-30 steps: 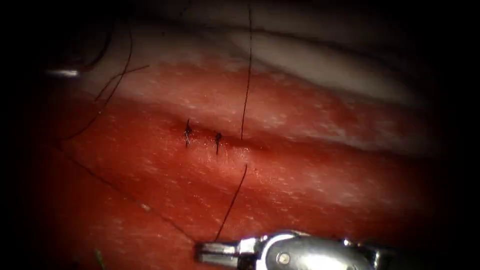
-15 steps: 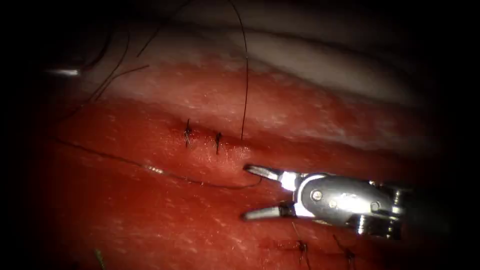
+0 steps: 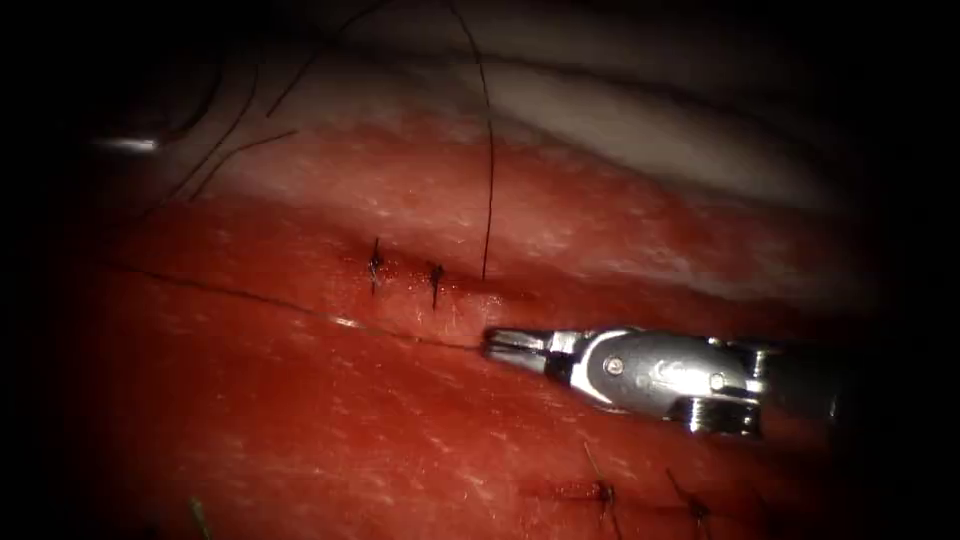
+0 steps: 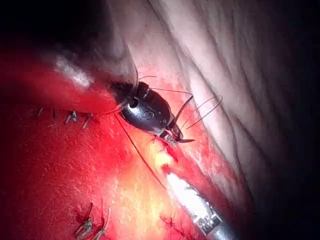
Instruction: Wound Closure
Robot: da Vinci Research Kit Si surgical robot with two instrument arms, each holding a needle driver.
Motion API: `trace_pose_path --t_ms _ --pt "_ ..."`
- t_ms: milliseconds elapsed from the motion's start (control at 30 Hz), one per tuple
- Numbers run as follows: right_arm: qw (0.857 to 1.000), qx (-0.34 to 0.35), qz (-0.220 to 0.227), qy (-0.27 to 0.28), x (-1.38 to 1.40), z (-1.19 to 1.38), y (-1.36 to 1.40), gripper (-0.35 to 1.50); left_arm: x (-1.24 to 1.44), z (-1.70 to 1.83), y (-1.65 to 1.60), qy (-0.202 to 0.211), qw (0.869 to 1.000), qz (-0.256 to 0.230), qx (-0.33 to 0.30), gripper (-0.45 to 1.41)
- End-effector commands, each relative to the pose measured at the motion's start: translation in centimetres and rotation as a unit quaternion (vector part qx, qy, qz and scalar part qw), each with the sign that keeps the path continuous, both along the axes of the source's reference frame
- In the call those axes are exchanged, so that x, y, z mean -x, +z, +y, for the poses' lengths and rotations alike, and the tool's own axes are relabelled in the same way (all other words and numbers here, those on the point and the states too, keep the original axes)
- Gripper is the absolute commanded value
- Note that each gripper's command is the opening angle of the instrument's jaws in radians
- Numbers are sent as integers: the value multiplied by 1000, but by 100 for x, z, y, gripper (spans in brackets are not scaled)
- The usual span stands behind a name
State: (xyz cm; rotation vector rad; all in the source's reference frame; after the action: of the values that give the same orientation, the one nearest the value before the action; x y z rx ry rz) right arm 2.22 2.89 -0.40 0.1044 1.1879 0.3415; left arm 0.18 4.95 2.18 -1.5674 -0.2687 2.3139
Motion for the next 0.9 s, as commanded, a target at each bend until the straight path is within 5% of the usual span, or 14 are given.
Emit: trace_pose_path --t_ms 33,433,900 --pt "1000 -4 5 -4 -12 -3 -12 -35 5 -4 7 0 1000 0 -1 -35" --pt "997 -42 51 -44 -55 -48 -140 -35 4 -5 11 1 1000 0 4 -35" --pt "992 -49 80 -81 -88 -103 -220 -35 4 -5 13 2 1000 1 4 -35"
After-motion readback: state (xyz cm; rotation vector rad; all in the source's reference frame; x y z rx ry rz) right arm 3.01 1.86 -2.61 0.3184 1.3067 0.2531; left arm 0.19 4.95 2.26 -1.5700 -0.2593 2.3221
